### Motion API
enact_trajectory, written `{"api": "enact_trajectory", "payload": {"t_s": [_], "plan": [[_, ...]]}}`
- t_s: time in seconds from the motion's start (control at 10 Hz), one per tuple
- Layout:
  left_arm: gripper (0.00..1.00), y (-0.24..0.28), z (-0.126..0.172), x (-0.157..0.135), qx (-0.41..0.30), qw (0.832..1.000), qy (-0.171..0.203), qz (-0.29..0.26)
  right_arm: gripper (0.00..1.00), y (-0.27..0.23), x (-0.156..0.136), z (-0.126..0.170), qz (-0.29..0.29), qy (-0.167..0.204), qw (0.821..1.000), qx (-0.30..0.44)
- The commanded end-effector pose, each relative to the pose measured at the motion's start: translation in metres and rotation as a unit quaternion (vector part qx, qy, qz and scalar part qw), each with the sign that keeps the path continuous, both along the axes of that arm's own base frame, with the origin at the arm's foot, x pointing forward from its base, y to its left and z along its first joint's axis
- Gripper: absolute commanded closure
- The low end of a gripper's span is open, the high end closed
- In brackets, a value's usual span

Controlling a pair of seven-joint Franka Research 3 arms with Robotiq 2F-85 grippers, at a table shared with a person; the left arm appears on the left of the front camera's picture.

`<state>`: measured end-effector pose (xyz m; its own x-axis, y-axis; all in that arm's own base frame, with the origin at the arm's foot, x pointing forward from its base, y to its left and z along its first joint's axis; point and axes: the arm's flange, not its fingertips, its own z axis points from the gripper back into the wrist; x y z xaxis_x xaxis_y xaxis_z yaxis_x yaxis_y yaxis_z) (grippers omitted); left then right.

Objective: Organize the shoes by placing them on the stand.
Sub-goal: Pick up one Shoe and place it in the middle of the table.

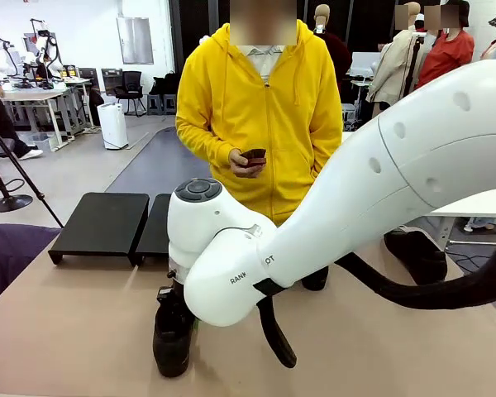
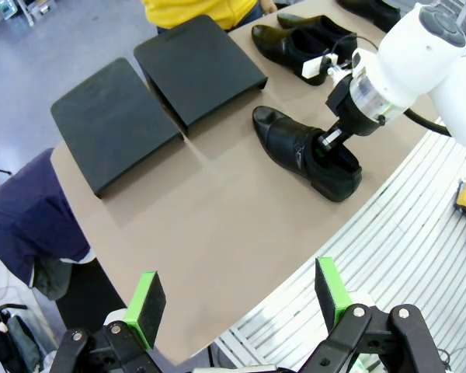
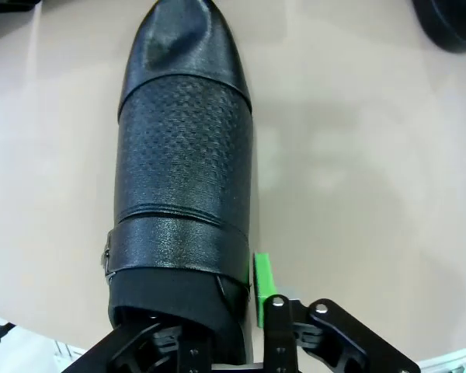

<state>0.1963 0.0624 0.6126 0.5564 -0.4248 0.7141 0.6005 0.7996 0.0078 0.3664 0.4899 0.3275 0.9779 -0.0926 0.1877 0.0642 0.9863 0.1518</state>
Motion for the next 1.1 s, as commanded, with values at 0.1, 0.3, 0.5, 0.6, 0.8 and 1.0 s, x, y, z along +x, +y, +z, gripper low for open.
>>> {"api": "enact_trajectory", "payload": {"t_s": [0.1,0.3,0.5,0.6,0.8,1.0], "plan": [[0.00,0.000,0.000,-0.002,-0.004,1.000,0.002,-0.003,0.00,-0.004,0.003,0.013,0.032,0.021,0.999,0.001],[0.00,0.000,0.000,-0.002,-0.004,1.000,0.002,-0.003,0.00,-0.025,-0.005,0.044,0.079,0.031,0.996,0.015],[0.00,0.000,0.000,-0.002,-0.004,1.000,0.002,-0.003,0.00,-0.054,-0.014,0.081,0.137,0.070,0.988,0.031],[0.00,0.000,0.000,-0.002,-0.004,1.000,0.002,-0.003,0.00,-0.077,-0.022,0.106,0.133,0.086,0.987,0.020],[0.00,0.000,0.000,-0.002,-0.004,1.000,0.002,-0.003,0.00,-0.148,-0.031,0.158,0.178,0.107,0.978,0.011],[0.00,0.000,0.000,-0.002,-0.004,1.000,0.002,-0.003,0.00,-0.232,-0.050,0.174,0.245,0.135,0.960,0.003]]}}
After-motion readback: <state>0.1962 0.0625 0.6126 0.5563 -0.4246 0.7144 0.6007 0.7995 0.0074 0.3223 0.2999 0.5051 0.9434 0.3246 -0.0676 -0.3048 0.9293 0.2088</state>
